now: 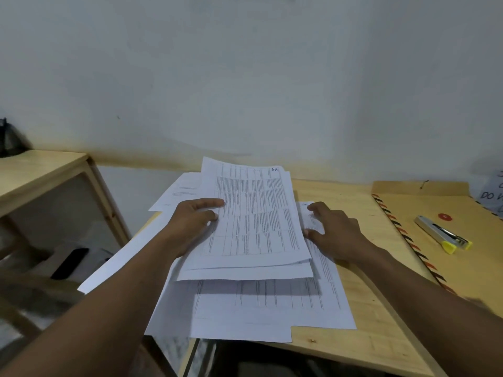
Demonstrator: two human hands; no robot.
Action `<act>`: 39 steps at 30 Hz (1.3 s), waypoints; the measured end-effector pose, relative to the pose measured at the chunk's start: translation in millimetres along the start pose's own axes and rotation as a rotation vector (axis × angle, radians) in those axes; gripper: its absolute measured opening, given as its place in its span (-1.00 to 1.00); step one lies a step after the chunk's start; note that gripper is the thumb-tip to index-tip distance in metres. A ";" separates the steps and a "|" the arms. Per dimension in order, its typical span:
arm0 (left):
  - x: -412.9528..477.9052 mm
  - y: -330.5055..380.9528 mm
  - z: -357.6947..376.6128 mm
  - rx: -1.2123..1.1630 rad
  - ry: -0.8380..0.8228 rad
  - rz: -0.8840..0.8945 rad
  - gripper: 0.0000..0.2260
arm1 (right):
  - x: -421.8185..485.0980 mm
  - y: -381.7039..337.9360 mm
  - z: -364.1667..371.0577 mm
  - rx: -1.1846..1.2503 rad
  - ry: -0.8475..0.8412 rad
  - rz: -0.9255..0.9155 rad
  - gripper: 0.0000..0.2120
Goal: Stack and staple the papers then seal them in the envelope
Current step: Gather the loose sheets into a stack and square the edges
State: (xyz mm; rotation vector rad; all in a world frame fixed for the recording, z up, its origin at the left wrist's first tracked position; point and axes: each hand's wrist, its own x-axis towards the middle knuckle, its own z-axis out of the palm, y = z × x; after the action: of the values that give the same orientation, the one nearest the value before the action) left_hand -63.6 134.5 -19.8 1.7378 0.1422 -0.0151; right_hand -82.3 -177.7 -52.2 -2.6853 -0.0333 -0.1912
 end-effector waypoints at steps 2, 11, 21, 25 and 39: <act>0.4 -0.1 2.6 0.007 -0.007 -0.002 -0.70 | 1.0 -0.5 -1.9 -0.064 0.027 0.041 -0.40; 3.0 -0.5 6.0 0.033 -0.021 0.024 -0.71 | 0.6 -1.5 -6.0 0.004 0.110 0.101 -0.48; 5.2 1.7 3.5 0.045 -0.014 0.042 -0.72 | -6.7 -4.4 -5.8 0.289 0.322 0.077 -0.76; 6.7 4.3 12.5 0.050 -0.028 0.066 -0.72 | 3.5 -9.9 -26.8 0.624 0.325 0.075 -0.80; 6.7 27.7 62.7 -0.130 -0.190 0.036 -0.76 | 16.9 -26.3 -66.5 0.997 0.280 0.156 -0.90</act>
State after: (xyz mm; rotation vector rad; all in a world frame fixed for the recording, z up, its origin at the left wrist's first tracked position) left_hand -49.7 69.0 -4.0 1.5989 -0.0272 -0.1418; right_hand -75.6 -183.1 20.8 -1.6444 0.1330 -0.3793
